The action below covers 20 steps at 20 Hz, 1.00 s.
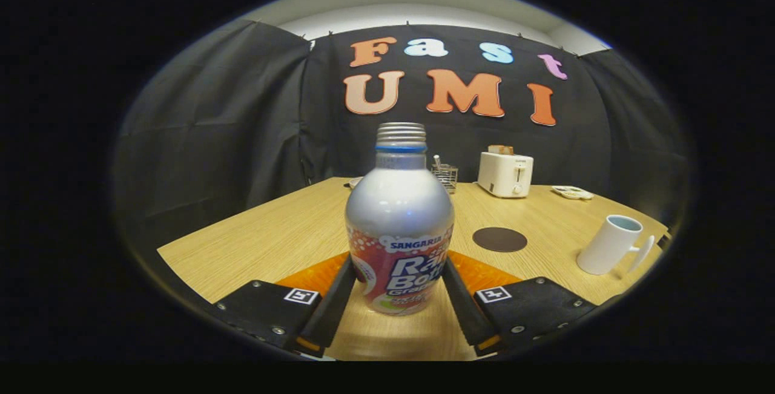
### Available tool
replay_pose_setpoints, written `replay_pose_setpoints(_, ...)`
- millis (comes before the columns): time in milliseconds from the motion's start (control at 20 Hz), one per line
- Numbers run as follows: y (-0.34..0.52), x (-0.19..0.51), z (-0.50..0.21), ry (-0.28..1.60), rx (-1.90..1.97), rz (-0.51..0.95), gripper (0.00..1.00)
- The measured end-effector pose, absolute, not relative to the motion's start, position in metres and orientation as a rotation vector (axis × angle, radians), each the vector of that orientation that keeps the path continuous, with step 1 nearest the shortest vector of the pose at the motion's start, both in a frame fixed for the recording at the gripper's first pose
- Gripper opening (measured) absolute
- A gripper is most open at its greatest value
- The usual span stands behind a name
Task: Take the bottle from table, then pour the juice into the cup, finally place the bottle on the coaster
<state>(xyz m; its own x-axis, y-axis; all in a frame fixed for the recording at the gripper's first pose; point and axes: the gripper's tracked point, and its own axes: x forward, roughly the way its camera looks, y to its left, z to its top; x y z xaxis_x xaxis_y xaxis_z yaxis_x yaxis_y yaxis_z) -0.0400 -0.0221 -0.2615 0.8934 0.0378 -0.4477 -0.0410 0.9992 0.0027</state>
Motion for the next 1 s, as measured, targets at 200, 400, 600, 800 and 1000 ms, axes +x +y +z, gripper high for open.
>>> replay_pose_setpoints(200, -0.016, -0.037, -0.252, 0.460, 0.032, 0.083, 0.76)
replay_pose_setpoints(400, -0.023, -0.029, -0.240, 0.443, 0.108, 0.086, 0.76)
replay_pose_setpoints(600, -0.040, -0.021, -0.232, 0.445, 0.193, 0.054, 0.76)
replay_pose_setpoints(800, -0.049, -0.011, -0.216, 0.416, 0.374, 0.051, 0.76)
replay_pose_setpoints(1000, -0.066, -0.005, -0.218, 0.417, 0.506, 0.015, 0.76)
